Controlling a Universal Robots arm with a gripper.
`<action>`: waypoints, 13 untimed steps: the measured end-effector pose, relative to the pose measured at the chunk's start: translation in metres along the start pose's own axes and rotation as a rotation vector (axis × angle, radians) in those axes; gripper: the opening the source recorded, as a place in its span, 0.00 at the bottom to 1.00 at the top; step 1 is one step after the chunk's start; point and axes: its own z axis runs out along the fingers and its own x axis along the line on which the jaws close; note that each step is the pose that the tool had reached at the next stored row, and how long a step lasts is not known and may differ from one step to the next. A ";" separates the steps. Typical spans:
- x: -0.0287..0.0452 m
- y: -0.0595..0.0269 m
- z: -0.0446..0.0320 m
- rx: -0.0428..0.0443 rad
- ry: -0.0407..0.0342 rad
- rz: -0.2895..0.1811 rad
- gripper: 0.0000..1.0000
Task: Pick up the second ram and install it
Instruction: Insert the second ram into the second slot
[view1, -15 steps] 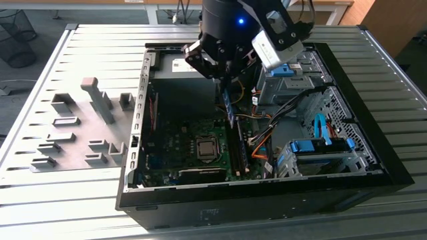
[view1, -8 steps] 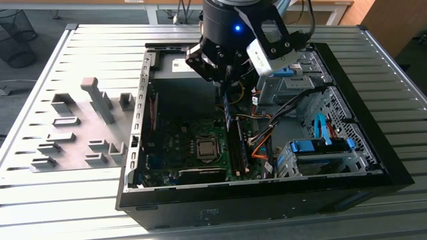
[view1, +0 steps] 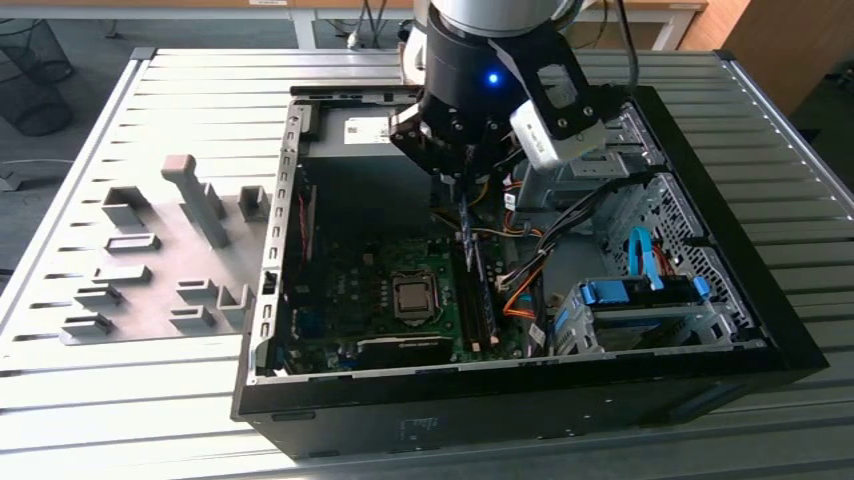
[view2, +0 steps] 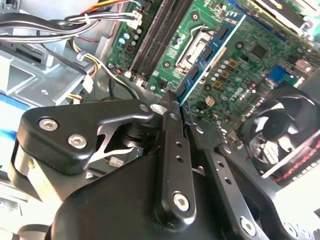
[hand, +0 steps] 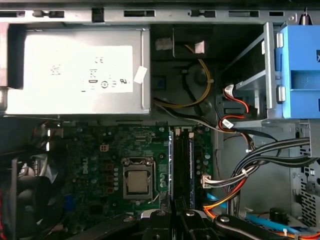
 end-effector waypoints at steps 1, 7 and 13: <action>-0.0017 0.0000 0.0019 -0.0001 0.0000 0.000 0.14; -0.0076 -0.0004 0.0128 0.0001 0.0013 -0.025 0.14; -0.0079 -0.0012 0.0237 0.0001 0.0017 -0.033 0.14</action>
